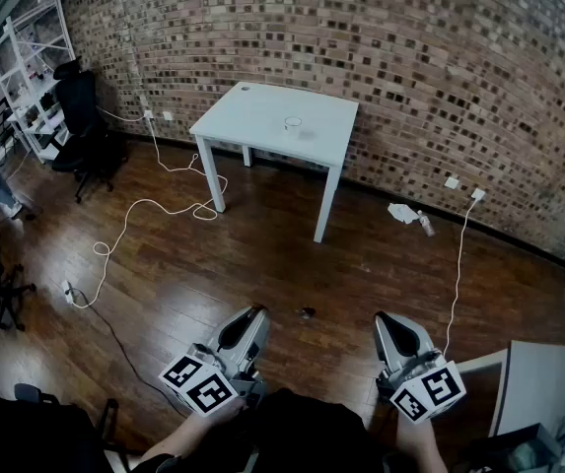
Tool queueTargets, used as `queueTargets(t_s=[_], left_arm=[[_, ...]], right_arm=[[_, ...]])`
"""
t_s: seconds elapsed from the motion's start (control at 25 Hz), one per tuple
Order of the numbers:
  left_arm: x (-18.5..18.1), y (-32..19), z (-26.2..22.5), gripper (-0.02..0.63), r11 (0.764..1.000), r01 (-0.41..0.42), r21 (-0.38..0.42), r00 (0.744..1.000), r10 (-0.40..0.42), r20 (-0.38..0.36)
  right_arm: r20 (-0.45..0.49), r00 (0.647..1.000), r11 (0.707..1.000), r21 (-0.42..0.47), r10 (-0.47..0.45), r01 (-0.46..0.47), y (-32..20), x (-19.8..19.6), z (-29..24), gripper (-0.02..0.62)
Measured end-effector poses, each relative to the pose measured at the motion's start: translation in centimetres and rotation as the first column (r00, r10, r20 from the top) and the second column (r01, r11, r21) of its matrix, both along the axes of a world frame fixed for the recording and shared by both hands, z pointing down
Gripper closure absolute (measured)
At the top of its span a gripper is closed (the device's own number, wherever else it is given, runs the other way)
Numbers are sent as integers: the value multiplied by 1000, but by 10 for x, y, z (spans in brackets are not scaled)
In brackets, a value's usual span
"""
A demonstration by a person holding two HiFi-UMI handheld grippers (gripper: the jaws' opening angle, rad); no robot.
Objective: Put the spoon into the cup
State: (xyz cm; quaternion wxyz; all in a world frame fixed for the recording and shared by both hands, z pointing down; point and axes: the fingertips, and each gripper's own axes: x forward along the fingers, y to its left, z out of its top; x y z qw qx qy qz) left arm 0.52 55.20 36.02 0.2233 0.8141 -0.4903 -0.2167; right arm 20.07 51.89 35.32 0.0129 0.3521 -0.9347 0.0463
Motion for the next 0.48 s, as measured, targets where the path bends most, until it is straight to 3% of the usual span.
queueTargets(t_s=[0.24,0.48], left_arm=[[-28,-12,7,571,1000,-17,2,1000,17,-1],[-30,-39,11,571,1000,-8,-3,1000,8,10]], right_arm=[[1,1000,1000,1,13,-13,-4,-28,4,589],[15,1000,999,-32,12,-12,-32,-25,13,589]])
